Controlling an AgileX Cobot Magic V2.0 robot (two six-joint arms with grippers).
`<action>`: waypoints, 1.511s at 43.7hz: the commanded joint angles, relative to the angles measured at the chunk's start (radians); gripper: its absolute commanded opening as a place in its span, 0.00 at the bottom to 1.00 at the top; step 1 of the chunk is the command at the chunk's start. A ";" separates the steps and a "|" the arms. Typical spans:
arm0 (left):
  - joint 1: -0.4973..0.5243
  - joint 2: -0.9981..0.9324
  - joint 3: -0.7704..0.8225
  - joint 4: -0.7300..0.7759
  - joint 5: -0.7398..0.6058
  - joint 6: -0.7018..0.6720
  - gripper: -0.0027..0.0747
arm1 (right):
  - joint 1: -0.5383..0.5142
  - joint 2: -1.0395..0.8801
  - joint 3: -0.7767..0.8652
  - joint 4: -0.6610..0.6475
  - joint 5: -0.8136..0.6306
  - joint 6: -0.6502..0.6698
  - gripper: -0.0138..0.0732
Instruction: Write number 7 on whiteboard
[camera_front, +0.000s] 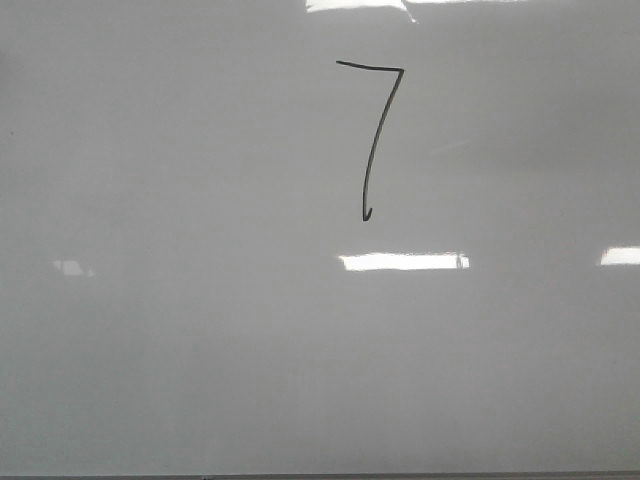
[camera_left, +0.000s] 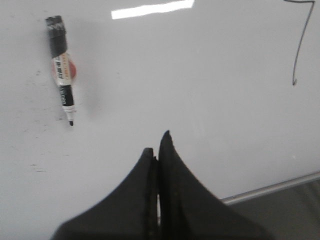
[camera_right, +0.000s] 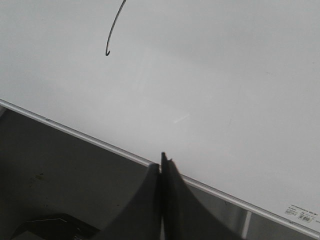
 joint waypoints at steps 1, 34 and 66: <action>0.067 -0.055 0.036 -0.047 -0.188 0.005 0.01 | -0.005 0.002 -0.029 0.001 -0.059 -0.007 0.08; 0.352 -0.535 0.759 -0.167 -0.835 0.087 0.01 | -0.005 0.002 -0.029 0.001 -0.057 -0.007 0.08; 0.350 -0.535 0.760 -0.185 -0.839 0.185 0.01 | -0.005 0.002 -0.029 0.001 -0.054 -0.007 0.08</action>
